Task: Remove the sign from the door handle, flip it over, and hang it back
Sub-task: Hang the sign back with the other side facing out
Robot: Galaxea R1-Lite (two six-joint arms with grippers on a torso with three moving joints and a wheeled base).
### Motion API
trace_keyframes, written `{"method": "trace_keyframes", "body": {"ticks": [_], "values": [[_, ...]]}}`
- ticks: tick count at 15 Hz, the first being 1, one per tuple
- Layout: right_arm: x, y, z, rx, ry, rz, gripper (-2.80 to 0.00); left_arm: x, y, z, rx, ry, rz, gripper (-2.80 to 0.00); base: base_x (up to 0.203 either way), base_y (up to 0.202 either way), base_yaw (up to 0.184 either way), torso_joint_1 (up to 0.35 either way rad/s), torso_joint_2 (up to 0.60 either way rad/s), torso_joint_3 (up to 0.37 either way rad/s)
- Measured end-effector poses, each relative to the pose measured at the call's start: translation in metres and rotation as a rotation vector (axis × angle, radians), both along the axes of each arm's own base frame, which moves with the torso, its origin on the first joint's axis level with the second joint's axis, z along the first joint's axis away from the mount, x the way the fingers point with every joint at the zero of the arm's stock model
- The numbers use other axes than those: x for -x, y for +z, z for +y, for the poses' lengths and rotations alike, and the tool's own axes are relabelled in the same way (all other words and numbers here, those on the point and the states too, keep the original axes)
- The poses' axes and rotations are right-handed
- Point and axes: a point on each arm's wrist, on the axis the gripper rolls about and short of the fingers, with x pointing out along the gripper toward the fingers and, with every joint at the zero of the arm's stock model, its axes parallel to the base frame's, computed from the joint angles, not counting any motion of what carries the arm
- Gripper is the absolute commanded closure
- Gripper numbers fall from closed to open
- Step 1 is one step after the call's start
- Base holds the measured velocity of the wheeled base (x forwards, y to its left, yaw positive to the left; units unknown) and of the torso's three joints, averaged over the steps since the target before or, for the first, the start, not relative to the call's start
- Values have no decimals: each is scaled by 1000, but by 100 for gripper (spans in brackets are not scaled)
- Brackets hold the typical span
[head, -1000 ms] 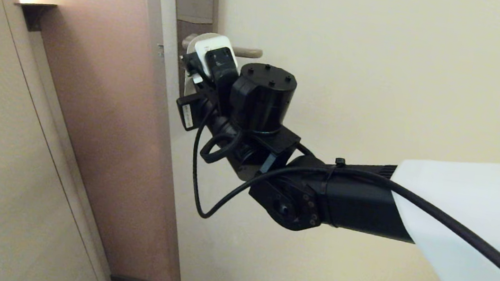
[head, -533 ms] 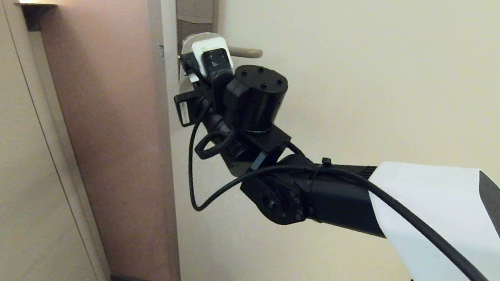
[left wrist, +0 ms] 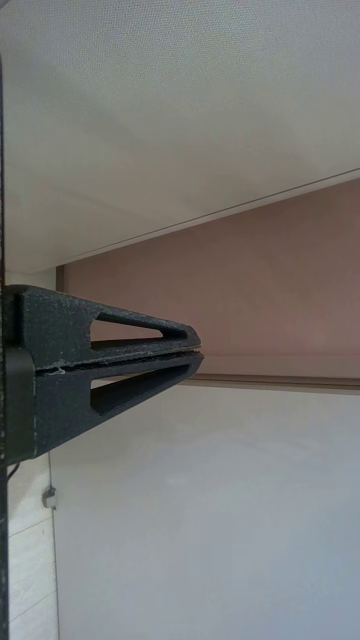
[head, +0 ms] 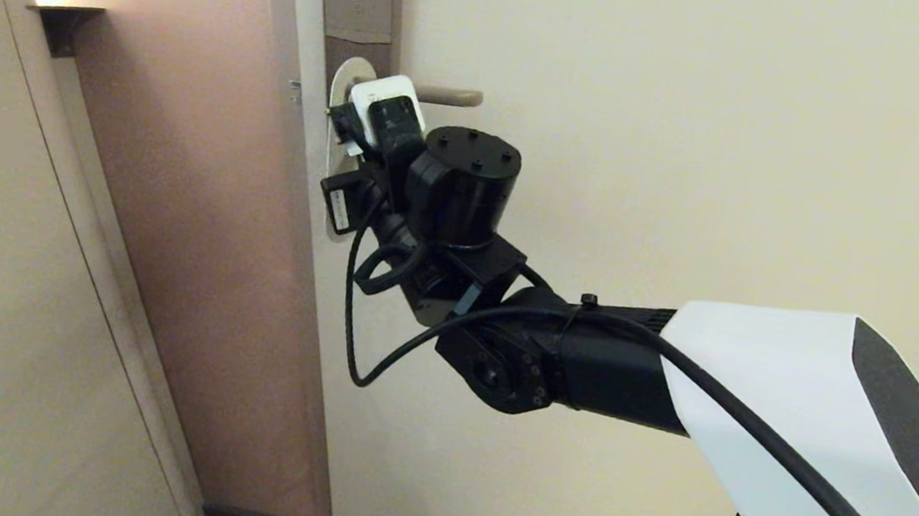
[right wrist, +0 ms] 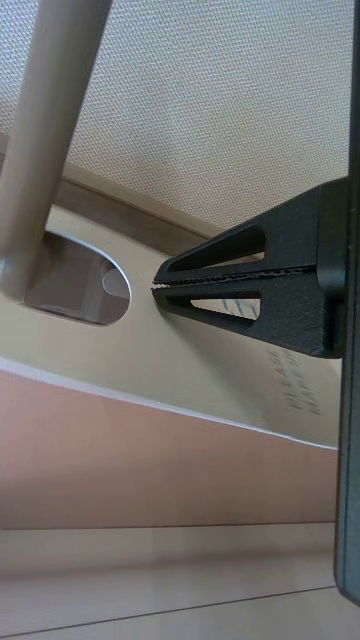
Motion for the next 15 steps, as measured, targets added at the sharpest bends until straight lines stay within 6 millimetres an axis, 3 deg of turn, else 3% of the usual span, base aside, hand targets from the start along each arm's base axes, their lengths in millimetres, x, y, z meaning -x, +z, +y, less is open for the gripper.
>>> {"method": "trace_keyframes", "body": {"ticks": [11,15], "values": [[17,19,2,-26,32,-14,0,0,0,0,0,0,0,0,0,0,0,0,0,0],[22,17,7,-20,48,-11,0,0,0,0,0,0,0,0,0,0,0,0,0,0]]}}
